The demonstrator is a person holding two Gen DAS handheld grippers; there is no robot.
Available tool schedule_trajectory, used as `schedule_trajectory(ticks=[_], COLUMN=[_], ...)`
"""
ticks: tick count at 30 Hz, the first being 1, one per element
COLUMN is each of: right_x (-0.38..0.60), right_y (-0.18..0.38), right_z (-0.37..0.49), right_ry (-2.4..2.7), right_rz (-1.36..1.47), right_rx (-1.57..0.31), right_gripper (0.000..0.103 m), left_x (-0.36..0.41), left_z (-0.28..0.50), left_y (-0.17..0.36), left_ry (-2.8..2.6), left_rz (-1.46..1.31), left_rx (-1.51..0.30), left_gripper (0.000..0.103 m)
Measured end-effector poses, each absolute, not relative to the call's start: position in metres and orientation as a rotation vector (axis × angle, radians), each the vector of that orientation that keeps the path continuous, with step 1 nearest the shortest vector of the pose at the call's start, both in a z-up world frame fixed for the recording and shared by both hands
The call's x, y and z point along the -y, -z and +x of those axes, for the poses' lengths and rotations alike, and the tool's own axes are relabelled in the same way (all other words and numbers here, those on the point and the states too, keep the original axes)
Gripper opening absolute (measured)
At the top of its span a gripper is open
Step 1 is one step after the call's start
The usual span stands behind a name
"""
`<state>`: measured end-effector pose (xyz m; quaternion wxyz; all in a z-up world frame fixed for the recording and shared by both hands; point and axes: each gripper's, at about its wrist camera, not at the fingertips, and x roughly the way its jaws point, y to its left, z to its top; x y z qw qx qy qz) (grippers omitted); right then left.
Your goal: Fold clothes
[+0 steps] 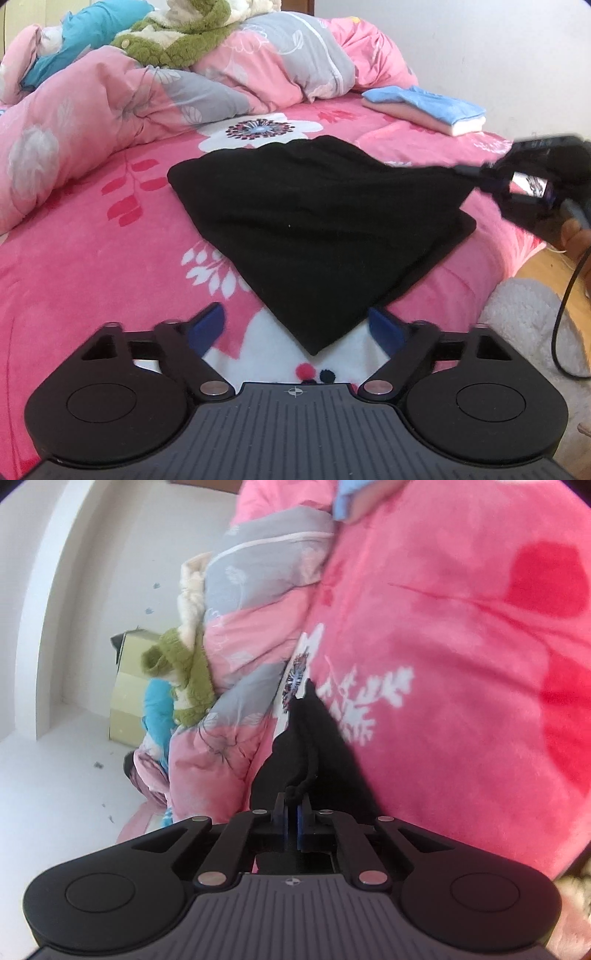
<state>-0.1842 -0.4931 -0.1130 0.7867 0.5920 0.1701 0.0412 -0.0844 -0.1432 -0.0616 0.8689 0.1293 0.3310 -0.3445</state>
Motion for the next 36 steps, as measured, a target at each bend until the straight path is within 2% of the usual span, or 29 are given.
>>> schedule_trajectory(ticks=[5,9,17,20,24,26,27,30,36], right_x=[0.494,0.505,0.506,0.507,0.505,0.506,0.507,0.51,0.507], right_y=[0.102,0.127,0.12,0.13,0.132,0.125,0.121,0.116,0.112], right_z=[-0.187,-0.193,-0.194,-0.192,-0.195,-0.198,-0.199,-0.198,-0.188], right_ry=[-0.111,-0.042,-0.061,-0.014,0.026,0.043,0.054,0.044,0.006], right_rz=[1.259,1.322,1.284,1.236,1.178,1.144,1.122,1.098,1.063], right_rx=[-0.332,-0.367,-0.357,-0.422,-0.476,-0.488,-0.499,-0.534,-0.611], right_gripper=[0.003,0.003,0.003,0.004,0.005,0.01,0.02,0.035,0.037], left_x=[0.144,0.143,0.139,0.134,0.122,0.117,0.115,0.113,0.106], left_z=[-0.081,-0.08,-0.075,-0.071,-0.057,-0.047,-0.044,-0.035,-0.024], left_y=[0.065,0.065,0.064,0.063,0.065,0.067,0.068,0.072,0.075], left_ry=[0.715,0.729,0.806,0.818,0.798,0.788,0.782,0.763,0.734], left_rz=[0.264,0.249,0.169,0.115,-0.019,-0.101,-0.132,-0.205,-0.32], left_rx=[-0.713,-0.722,-0.798,-0.827,-0.896,-0.937,-0.95,-0.988,-1.035], left_gripper=[0.068,0.064,0.067,0.072,0.073,0.073,0.072,0.069,0.065])
